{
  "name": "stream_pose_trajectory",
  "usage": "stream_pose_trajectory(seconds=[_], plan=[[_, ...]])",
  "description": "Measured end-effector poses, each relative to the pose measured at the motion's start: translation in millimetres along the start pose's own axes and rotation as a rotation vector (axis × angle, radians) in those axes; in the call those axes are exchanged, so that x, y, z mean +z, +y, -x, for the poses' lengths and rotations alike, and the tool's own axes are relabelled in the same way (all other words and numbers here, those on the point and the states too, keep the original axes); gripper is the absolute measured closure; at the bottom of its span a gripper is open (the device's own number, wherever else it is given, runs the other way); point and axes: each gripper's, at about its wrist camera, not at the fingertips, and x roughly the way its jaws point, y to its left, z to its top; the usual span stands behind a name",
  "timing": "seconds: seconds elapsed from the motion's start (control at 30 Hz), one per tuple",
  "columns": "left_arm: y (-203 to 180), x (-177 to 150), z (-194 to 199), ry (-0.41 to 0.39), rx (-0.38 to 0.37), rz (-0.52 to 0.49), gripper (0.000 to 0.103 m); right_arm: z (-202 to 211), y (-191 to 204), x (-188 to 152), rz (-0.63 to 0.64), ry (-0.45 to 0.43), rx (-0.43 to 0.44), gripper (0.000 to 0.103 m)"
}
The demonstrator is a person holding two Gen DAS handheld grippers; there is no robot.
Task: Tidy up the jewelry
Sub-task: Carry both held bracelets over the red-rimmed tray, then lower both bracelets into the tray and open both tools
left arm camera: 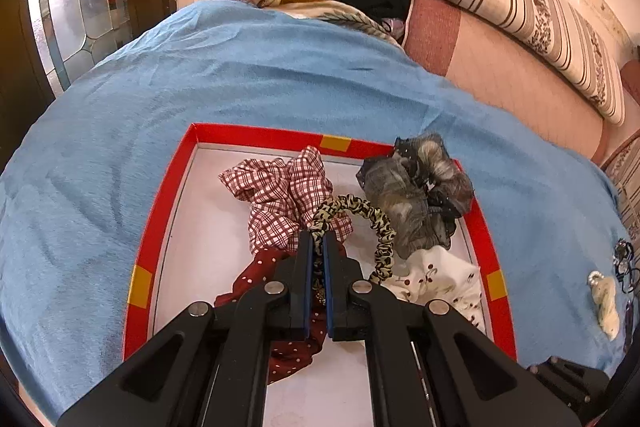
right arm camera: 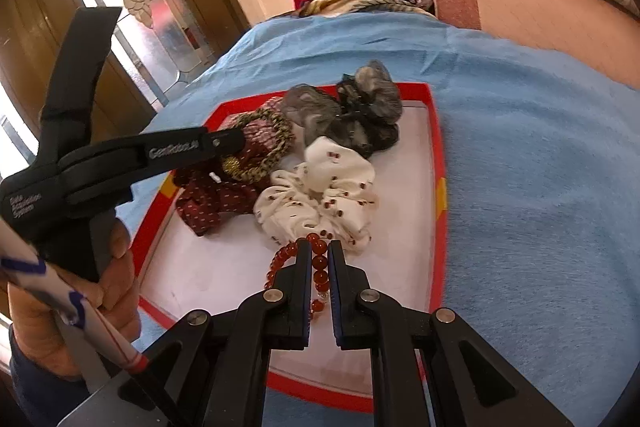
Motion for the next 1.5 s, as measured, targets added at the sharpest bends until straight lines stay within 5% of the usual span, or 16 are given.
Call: stream_pose_trajectory(seconds=[0.63, 1.27, 1.37, 1.43, 1.5], plan=[[-4, -3, -13, 0.048, 0.045, -0.026, 0.098, -2, -18, 1, -0.039, -0.005, -0.046, 0.094], [-4, -2, -12, 0.045, 0.028, -0.031, 0.094, 14, -19, 4, -0.056, -0.005, 0.002, 0.088], [-6, -2, -12, 0.043, 0.028, -0.037, 0.094, 17, -18, 6, -0.06, -0.01, -0.002, 0.07], [-7, -2, -12, 0.041, 0.03, -0.04, 0.094, 20, -18, 6, -0.076, -0.022, -0.01, 0.047], [-8, -3, -12, 0.039, 0.032, -0.043, 0.094, 24, -19, 7, -0.087, -0.042, -0.017, 0.04]])
